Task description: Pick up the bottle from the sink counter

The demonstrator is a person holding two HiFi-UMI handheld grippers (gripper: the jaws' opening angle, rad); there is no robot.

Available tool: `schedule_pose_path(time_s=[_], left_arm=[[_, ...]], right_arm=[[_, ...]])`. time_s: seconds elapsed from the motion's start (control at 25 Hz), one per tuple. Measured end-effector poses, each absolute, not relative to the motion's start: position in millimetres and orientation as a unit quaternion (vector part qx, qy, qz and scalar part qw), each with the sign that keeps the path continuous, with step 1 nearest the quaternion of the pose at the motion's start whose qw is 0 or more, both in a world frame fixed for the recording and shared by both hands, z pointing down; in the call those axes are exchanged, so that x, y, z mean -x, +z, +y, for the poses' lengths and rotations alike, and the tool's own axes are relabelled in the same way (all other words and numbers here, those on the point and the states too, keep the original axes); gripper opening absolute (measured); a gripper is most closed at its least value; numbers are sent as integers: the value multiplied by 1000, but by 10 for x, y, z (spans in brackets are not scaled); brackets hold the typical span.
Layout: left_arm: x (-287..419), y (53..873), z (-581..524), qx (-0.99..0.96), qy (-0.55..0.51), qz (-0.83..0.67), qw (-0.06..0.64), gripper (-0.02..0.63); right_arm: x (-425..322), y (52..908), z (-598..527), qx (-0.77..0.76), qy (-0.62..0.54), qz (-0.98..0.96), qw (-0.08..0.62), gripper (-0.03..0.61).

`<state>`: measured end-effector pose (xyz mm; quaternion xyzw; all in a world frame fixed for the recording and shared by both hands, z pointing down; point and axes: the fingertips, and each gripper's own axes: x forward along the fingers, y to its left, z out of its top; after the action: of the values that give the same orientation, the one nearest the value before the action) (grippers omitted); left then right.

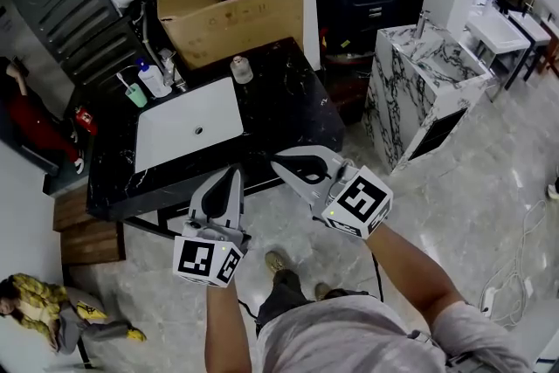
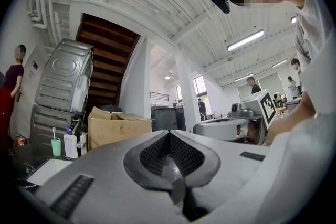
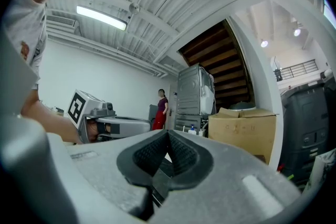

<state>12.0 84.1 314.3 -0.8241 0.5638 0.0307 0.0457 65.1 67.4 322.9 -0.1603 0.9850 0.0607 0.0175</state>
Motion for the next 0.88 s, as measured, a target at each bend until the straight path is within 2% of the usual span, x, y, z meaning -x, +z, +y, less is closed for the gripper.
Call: schedule_pose_path(time_s=[0.88], left_arm=[[749, 3151, -567, 846, 38, 528, 55, 2]], right_arm=[[270, 3217, -653, 198, 74, 977, 3, 0]])
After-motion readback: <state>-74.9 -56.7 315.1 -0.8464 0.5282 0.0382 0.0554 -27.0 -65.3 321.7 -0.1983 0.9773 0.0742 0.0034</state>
